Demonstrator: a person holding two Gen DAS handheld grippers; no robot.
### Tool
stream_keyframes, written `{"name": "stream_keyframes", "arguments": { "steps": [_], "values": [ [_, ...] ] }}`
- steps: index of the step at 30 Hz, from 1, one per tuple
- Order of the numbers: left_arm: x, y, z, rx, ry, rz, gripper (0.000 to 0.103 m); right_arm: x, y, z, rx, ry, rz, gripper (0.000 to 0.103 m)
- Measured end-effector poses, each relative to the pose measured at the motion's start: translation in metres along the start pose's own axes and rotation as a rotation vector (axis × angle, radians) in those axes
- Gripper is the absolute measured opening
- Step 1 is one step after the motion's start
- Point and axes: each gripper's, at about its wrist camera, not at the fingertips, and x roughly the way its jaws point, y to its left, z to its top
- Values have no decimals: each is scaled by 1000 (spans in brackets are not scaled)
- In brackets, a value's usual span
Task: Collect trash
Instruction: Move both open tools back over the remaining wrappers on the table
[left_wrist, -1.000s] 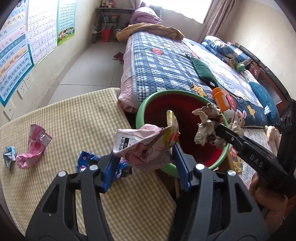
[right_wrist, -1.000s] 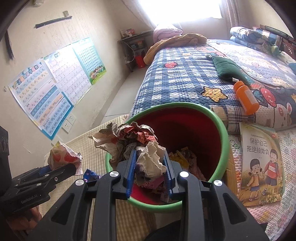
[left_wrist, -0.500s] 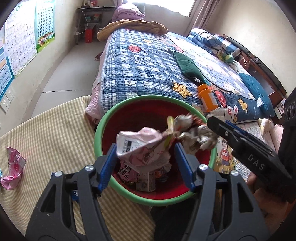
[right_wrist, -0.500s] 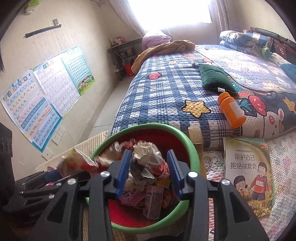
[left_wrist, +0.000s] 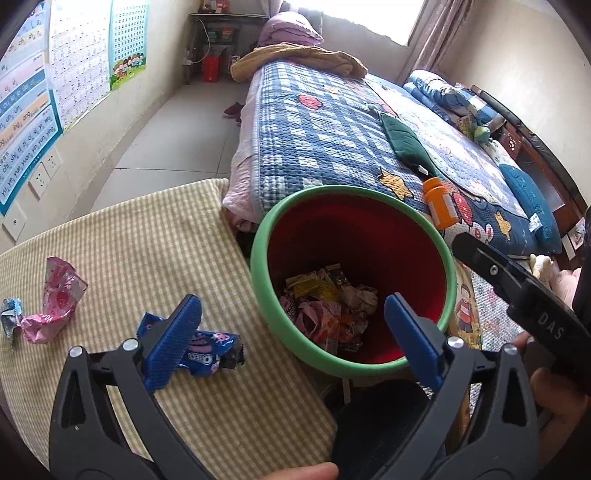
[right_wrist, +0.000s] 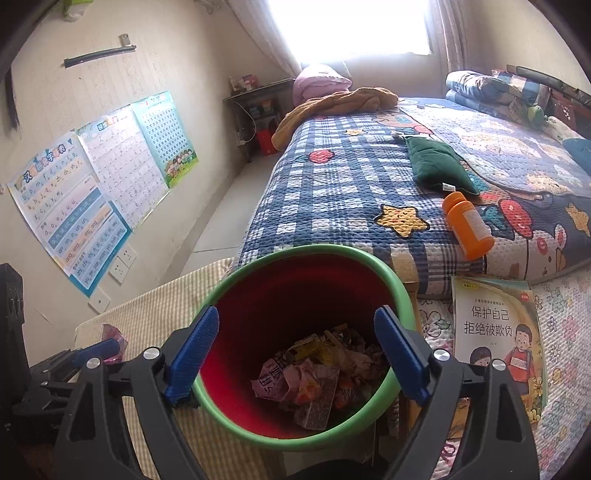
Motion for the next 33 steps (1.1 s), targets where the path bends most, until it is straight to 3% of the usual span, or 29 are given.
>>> {"name": "stream_keyframes", "arguments": {
  "steps": [5,18,33],
  "values": [
    [-21,18,-9,-21,-18,16,97,-11,21,-6,-32,-5,10,91],
    [-84,94,-46,-148,-84,96,97,-29,94,-20,-130,-11,72,92],
    [-148,223,-117,-399,-138,220,97,-16,217,-65,-302,71,188,92]
  ]
}}
